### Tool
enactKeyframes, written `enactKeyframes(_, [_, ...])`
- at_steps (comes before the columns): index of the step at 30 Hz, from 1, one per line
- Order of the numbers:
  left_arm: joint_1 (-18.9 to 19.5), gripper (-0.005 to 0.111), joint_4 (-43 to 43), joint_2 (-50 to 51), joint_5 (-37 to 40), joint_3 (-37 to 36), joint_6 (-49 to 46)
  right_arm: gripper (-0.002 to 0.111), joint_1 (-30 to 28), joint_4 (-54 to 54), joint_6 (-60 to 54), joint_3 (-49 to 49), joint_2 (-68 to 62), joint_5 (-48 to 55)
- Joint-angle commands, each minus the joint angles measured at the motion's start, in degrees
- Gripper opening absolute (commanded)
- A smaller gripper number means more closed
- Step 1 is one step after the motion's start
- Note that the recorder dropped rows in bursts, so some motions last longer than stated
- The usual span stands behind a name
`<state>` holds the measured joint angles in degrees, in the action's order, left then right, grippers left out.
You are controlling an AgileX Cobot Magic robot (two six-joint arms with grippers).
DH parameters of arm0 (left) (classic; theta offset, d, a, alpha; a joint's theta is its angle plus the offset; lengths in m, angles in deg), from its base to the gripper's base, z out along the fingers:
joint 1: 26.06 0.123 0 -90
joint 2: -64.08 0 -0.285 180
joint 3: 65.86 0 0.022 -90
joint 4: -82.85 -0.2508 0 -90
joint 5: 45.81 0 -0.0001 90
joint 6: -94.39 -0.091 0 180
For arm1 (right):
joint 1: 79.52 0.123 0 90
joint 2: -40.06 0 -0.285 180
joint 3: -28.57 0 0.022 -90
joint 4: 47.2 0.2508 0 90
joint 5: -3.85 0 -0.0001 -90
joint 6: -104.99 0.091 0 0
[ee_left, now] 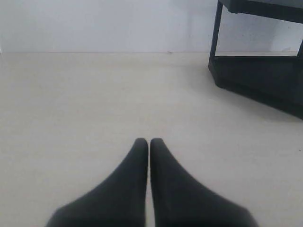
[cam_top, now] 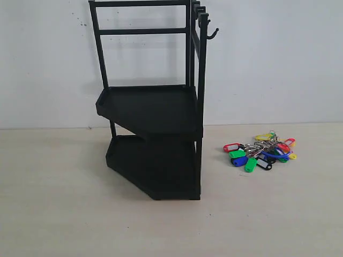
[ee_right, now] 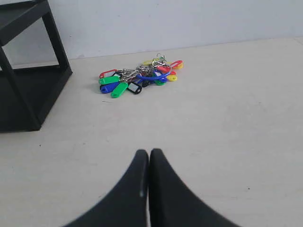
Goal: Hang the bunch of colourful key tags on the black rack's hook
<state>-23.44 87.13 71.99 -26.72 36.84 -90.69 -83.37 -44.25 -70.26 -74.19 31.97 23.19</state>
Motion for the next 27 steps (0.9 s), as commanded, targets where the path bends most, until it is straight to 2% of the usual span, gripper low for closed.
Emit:
enactKeyframes(1, [0.2,0.004,0.6,-0.1,-0.7,0.1,0.6,0.000,-0.1,-0.1,-0.2,0.0,0.3,-0.2])
enactKeyframes(18, [0.2,0.004,0.6,-0.1,-0.7,0.1,0.6,0.000,-0.1,-0.1,-0.2,0.0,0.3,-0.2])
enactKeyframes(27, [0.2,0.004,0.6,-0.1,-0.7,0.1,0.6,0.000,-0.1,-0.1,-0.2,0.0,0.3,-6.3])
